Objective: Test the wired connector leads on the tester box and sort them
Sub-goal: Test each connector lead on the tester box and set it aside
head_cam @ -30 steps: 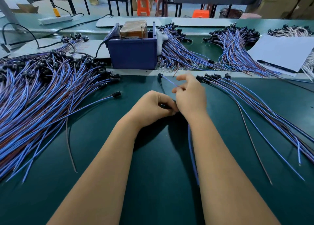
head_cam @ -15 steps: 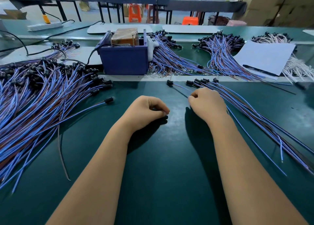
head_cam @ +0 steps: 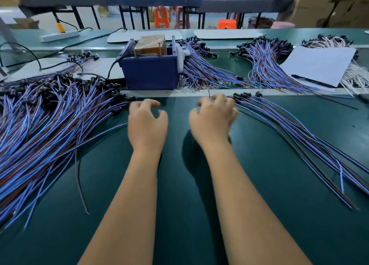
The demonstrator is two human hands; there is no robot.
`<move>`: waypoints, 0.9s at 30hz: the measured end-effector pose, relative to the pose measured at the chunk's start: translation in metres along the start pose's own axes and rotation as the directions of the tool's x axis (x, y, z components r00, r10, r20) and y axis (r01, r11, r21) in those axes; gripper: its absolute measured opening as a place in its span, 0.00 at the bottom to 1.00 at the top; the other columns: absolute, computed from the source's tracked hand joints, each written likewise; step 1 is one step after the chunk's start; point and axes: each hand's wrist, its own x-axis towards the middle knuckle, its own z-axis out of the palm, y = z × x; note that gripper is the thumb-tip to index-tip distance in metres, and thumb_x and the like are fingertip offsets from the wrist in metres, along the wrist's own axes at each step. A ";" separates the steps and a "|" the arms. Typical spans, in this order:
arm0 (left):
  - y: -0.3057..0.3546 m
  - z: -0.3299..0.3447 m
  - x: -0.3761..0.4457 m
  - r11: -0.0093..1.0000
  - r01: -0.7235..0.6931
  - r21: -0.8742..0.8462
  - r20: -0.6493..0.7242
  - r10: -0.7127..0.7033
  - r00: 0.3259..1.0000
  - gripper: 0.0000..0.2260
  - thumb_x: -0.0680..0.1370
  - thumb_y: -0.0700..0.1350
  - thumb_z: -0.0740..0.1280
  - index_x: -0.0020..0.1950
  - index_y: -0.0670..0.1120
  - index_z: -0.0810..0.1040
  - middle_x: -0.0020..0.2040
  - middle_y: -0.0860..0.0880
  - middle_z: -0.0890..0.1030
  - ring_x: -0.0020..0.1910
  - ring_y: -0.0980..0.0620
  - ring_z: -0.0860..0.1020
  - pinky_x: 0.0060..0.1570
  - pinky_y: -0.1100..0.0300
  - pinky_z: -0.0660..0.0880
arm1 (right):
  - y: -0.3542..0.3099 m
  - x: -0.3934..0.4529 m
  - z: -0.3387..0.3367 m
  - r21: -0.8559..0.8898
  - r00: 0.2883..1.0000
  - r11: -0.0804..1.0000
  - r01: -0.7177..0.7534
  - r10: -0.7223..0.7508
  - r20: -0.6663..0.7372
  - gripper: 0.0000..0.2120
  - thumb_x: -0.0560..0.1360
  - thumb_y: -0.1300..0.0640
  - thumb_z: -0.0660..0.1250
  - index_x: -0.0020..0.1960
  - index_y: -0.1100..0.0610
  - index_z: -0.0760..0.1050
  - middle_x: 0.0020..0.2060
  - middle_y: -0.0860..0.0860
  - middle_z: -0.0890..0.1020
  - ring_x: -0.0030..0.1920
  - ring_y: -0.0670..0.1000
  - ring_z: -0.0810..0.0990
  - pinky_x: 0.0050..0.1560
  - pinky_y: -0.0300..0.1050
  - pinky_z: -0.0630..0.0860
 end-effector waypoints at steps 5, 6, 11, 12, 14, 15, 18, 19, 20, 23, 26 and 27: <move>-0.016 -0.016 0.013 0.942 0.176 0.285 -0.011 -0.181 0.983 0.21 0.74 0.41 0.64 0.67 0.46 0.70 0.65 0.41 0.66 0.56 0.38 0.72 0.45 0.52 0.66 | -0.035 -0.020 0.027 0.105 0.940 0.961 0.255 -0.272 0.208 0.14 0.77 0.52 0.59 0.59 0.53 0.77 0.58 0.54 0.74 0.60 0.57 0.68 0.59 0.51 0.63; -0.018 -0.017 0.015 0.933 0.199 0.301 0.000 -0.209 0.978 0.20 0.74 0.41 0.64 0.67 0.46 0.70 0.65 0.41 0.67 0.56 0.37 0.72 0.45 0.52 0.65 | -0.038 -0.022 0.030 0.081 0.927 0.955 0.286 -0.297 0.229 0.14 0.78 0.52 0.58 0.59 0.53 0.77 0.57 0.54 0.75 0.59 0.58 0.69 0.57 0.51 0.64; -0.024 -0.013 0.019 0.937 0.154 0.314 0.061 -0.182 0.981 0.17 0.74 0.38 0.61 0.60 0.50 0.79 0.62 0.45 0.76 0.55 0.42 0.77 0.45 0.55 0.68 | -0.040 -0.021 0.034 0.119 0.921 0.954 0.276 -0.298 0.249 0.14 0.78 0.53 0.57 0.59 0.51 0.78 0.58 0.52 0.75 0.59 0.57 0.67 0.56 0.51 0.62; -0.023 -0.010 0.020 0.960 0.144 0.240 0.057 -0.162 0.985 0.17 0.74 0.38 0.61 0.58 0.50 0.81 0.59 0.47 0.79 0.53 0.44 0.78 0.45 0.57 0.69 | -0.038 -0.020 0.034 0.157 0.921 0.955 0.253 -0.287 0.262 0.15 0.78 0.54 0.57 0.60 0.50 0.78 0.59 0.52 0.76 0.60 0.57 0.67 0.57 0.51 0.62; -0.017 -0.004 0.019 0.980 0.173 -0.100 0.066 -0.167 0.984 0.13 0.75 0.38 0.62 0.52 0.50 0.83 0.49 0.50 0.82 0.43 0.52 0.78 0.42 0.60 0.70 | -0.035 -0.018 0.031 0.308 0.932 0.939 0.156 -0.243 0.269 0.15 0.79 0.55 0.57 0.60 0.50 0.78 0.58 0.51 0.79 0.60 0.56 0.70 0.59 0.50 0.64; -0.011 -0.002 0.016 0.923 0.203 -0.327 0.089 -0.184 0.979 0.12 0.75 0.37 0.62 0.48 0.49 0.84 0.44 0.51 0.82 0.36 0.57 0.76 0.39 0.62 0.71 | -0.033 -0.017 0.028 0.441 0.942 0.895 0.068 -0.203 0.268 0.14 0.80 0.56 0.57 0.58 0.51 0.78 0.54 0.52 0.82 0.57 0.55 0.74 0.58 0.50 0.67; 0.010 -0.002 0.009 0.645 0.195 -0.738 0.112 -0.169 0.979 0.14 0.77 0.36 0.62 0.40 0.49 0.84 0.40 0.55 0.83 0.35 0.60 0.74 0.41 0.68 0.72 | -0.027 -0.014 0.015 0.760 0.938 0.619 -0.198 -0.105 0.329 0.12 0.82 0.55 0.56 0.52 0.55 0.78 0.36 0.54 0.83 0.39 0.52 0.78 0.45 0.45 0.74; 0.015 -0.002 0.007 0.565 0.188 -0.804 0.134 -0.136 0.982 0.15 0.77 0.36 0.61 0.39 0.49 0.85 0.40 0.54 0.83 0.37 0.58 0.75 0.42 0.66 0.72 | -0.025 -0.012 0.012 0.803 0.921 0.534 -0.265 -0.106 0.375 0.15 0.83 0.53 0.55 0.53 0.57 0.79 0.34 0.55 0.82 0.35 0.51 0.77 0.41 0.41 0.75; 0.018 -0.003 0.005 0.478 0.208 -0.853 0.184 -0.097 0.978 0.16 0.77 0.37 0.61 0.38 0.49 0.85 0.40 0.53 0.83 0.38 0.55 0.76 0.42 0.63 0.73 | -0.024 -0.010 0.009 0.830 0.896 0.450 -0.330 -0.128 0.426 0.19 0.84 0.51 0.52 0.54 0.59 0.79 0.33 0.56 0.82 0.32 0.51 0.77 0.36 0.37 0.74; 0.025 -0.006 -0.002 0.291 0.415 -0.862 0.458 0.097 0.884 0.14 0.74 0.47 0.60 0.38 0.46 0.85 0.38 0.48 0.80 0.35 0.50 0.77 0.34 0.57 0.69 | -0.022 -0.010 0.003 0.827 0.807 0.276 -0.491 -0.213 0.550 0.22 0.84 0.45 0.49 0.48 0.54 0.79 0.34 0.55 0.79 0.34 0.50 0.76 0.34 0.39 0.75; 0.028 -0.007 -0.008 0.359 0.509 -0.783 0.608 0.266 0.748 0.20 0.77 0.50 0.58 0.34 0.44 0.84 0.35 0.47 0.80 0.31 0.51 0.74 0.34 0.57 0.69 | -0.016 -0.011 0.000 0.804 0.760 0.063 -0.592 -0.289 0.582 0.26 0.83 0.46 0.52 0.32 0.50 0.77 0.24 0.47 0.73 0.28 0.45 0.72 0.32 0.37 0.69; 0.029 -0.007 -0.009 0.395 0.521 -0.757 0.641 0.289 0.712 0.21 0.77 0.50 0.57 0.32 0.44 0.82 0.35 0.47 0.81 0.31 0.51 0.73 0.33 0.59 0.70 | -0.013 -0.011 -0.001 0.794 0.756 0.006 -0.608 -0.302 0.581 0.29 0.83 0.47 0.52 0.26 0.51 0.75 0.21 0.45 0.69 0.25 0.43 0.68 0.29 0.35 0.64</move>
